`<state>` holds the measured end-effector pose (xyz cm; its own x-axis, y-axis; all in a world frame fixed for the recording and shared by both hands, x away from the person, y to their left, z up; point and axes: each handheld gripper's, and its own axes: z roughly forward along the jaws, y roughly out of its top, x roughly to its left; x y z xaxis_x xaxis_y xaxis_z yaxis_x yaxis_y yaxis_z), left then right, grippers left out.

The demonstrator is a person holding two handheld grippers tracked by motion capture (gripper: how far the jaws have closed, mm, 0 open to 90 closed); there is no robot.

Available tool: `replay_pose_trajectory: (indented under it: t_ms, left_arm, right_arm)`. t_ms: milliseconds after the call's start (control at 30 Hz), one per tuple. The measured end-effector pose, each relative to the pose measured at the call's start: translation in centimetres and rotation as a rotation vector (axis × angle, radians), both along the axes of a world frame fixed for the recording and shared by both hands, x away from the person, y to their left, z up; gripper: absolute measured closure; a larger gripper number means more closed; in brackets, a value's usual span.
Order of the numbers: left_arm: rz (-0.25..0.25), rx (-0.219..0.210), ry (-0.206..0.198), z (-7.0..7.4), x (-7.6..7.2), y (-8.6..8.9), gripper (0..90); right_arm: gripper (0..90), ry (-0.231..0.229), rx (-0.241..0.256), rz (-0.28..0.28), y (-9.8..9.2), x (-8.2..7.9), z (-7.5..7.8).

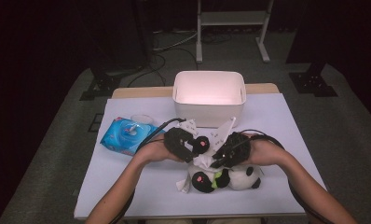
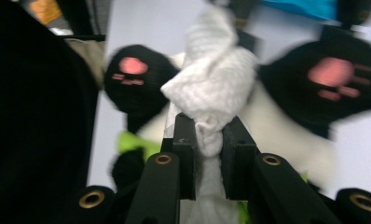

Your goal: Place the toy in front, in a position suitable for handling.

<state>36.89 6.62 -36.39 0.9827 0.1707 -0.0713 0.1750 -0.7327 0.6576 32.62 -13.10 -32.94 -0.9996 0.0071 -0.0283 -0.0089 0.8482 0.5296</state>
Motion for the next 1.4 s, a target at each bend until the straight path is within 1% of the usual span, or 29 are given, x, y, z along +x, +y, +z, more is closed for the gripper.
replay_pose_trajectory:
  t_ms: [100,167,333,467,500,567,667,700,767,933,1000,1067,1100,1133,1200,1267,1333,1400]
  left_arm:
    - [-0.006,0.004,-0.01,0.1,-0.2,-0.1,38.1]
    - [-0.01,0.005,-0.011,0.1,-0.2,0.0,38.1]
    - [-0.008,-0.003,-0.004,0.1,-0.3,0.1,38.1]
    - [-0.015,-0.005,-0.005,0.2,-0.4,0.1,38.0]
    - [-0.014,-0.007,-0.002,0.2,-0.5,0.2,38.0]
    - [-0.018,-0.008,-0.002,0.3,-0.5,0.2,38.0]
    - [-0.026,-0.009,0.0,0.3,-0.4,0.2,37.9]
    - [-0.027,-0.009,0.005,0.4,-0.4,0.2,37.9]
    - [-0.029,-0.009,0.011,0.4,-0.3,0.2,37.7]
    - [-0.035,-0.006,0.025,0.6,0.0,0.2,36.6]
    - [-0.037,-0.005,0.029,0.7,0.0,0.2,35.6]
    - [-0.038,-0.016,0.05,0.8,0.2,0.2,33.7]
    - [-0.038,-0.024,0.063,0.9,0.2,0.1,32.5]
    - [-0.047,-0.023,0.064,0.9,0.2,0.0,31.5]
    - [-0.05,-0.003,0.069,0.9,0.2,-0.3,28.1]
    - [-0.068,0.008,0.081,0.9,0.2,-0.8,26.4]
    - [-0.07,0.027,0.09,0.7,0.2,-1.3,21.9]
    - [-0.075,0.036,0.112,0.5,0.2,-1.7,18.6]
  right_arm:
    - [77.6,-0.007,0.005,-0.039,-0.6,1.1,0.5]
    - [77.6,-0.014,0.016,-0.045,-0.9,1.7,0.8]
    - [77.5,-0.018,0.023,-0.076,-1.6,2.8,1.3]
    - [77.5,-0.005,0.022,-0.12,-2.8,3.6,1.3]
    - [77.5,-0.006,0.022,-0.131,-3.2,3.8,1.3]
    - [77.5,0.006,0.028,-0.157,-4.1,4.3,1.1]
    - [77.5,0.023,0.023,-0.189,-5.5,4.5,0.6]
    - [77.5,0.026,0.022,-0.202,-6.0,4.4,0.4]
    - [77.5,0.033,0.036,-0.224,-7.0,4.4,0.3]
    - [77.5,0.044,0.043,-0.251,-8.9,4.0,-0.1]
    - [77.5,0.057,0.049,-0.257,-9.7,3.7,-0.4]
    - [77.5,0.07,0.061,-0.264,-10.4,3.3,-0.9]
    - [77.6,0.073,0.071,-0.265,-10.6,3.1,-1.0]
    - [77.6,0.08,0.084,-0.262,-10.8,2.9,-1.1]
    - [77.8,0.084,0.101,-0.26,-10.9,2.5,-1.3]
    - [77.9,0.08,0.104,-0.25,-10.8,2.1,-1.4]
    - [77.9,0.076,0.102,-0.242,-10.6,1.5,-1.4]
    - [77.9,0.072,0.099,-0.235,-10.4,1.1,-1.4]
